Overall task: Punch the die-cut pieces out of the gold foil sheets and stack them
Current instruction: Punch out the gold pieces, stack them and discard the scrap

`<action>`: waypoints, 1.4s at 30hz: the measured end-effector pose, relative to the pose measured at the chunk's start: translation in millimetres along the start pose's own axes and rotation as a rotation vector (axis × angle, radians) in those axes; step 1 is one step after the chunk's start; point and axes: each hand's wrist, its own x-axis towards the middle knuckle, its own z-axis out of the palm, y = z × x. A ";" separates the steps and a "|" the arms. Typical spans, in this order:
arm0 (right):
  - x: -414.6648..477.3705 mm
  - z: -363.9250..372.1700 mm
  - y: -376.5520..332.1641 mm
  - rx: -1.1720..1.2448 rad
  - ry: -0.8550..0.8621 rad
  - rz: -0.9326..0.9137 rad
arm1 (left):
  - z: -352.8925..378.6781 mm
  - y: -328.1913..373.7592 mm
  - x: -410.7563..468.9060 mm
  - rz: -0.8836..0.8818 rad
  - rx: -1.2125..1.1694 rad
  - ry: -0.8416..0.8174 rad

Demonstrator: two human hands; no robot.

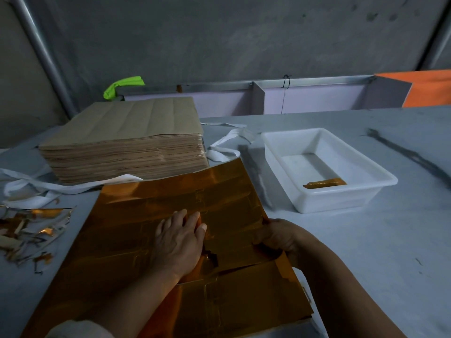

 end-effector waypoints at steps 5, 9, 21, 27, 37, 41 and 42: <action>-0.8 -0.8 1.7 0.087 -0.039 0.018 | -0.1 1.2 -0.1 -0.003 0.000 0.007; -3.2 -0.7 1.3 0.145 -0.021 0.050 | -0.8 1.4 0.4 -0.019 -0.031 0.028; -6.2 12.6 -8.8 0.132 0.090 0.183 | -17.7 6.0 -4.4 -0.044 -0.147 0.124; -9.2 14.2 -10.9 0.160 0.097 0.176 | -52.6 13.9 -6.0 -0.095 -0.217 0.003; -8.6 19.6 -14.7 0.133 0.145 0.156 | -64.7 33.8 -24.3 -0.336 -0.807 -0.356; -4.6 20.1 -15.9 0.103 0.206 0.188 | -62.6 34.9 -22.7 -0.345 -0.913 -0.424; -4.5 20.1 -16.7 0.091 0.207 0.202 | -62.5 34.7 -22.2 -0.355 -0.924 -0.435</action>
